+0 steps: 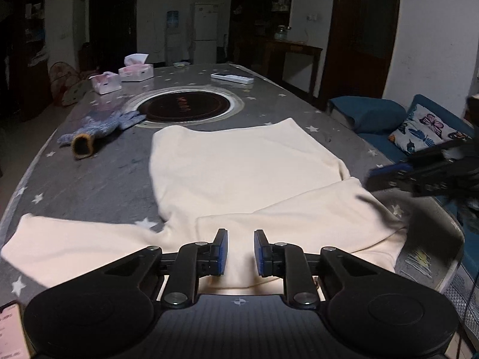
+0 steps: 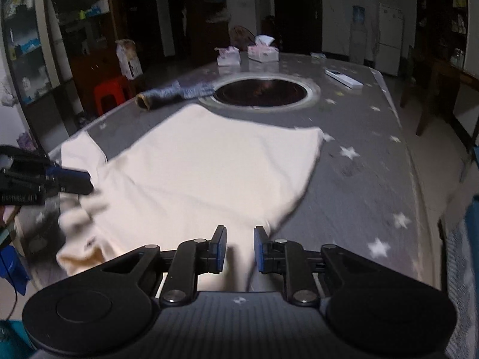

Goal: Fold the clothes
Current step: 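Reach the left gripper to the other sleeve cuff and grasp it, then fold the held sleeve across the body with the left gripper and release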

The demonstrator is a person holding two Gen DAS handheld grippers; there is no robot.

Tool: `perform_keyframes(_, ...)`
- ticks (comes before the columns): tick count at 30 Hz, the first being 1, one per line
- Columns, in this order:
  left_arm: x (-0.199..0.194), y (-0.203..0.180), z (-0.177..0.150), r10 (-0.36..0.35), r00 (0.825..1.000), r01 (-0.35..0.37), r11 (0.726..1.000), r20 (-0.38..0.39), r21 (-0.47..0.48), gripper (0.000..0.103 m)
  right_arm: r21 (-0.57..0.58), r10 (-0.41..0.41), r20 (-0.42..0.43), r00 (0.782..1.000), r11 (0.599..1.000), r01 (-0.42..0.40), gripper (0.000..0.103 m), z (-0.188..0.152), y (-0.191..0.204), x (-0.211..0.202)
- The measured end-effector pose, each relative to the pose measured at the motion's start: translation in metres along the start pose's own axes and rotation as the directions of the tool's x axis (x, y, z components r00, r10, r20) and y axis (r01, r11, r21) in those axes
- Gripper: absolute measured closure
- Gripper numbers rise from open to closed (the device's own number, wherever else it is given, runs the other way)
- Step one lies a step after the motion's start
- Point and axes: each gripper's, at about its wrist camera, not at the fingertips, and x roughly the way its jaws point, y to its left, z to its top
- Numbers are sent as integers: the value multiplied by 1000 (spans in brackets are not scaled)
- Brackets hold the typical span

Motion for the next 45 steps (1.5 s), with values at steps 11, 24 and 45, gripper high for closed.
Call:
perform_keyframes(11, -1, 38, -6, 88, 996, -88, 990, -5, -111, 80, -8, 13, -49, 999, 1000, -14, 85, 2, 7, 31)
perform_keyframes(24, -8, 162, -16, 570, 808, -568, 685, -149, -457, 53, -46, 79, -34, 996, 996, -81, 83, 9, 32, 26)
perform_keyframes(45, -35, 178, -21, 491, 871, -382, 685, 7, -620, 96, -39, 83, 9, 997, 996, -82, 83, 4, 40, 9)
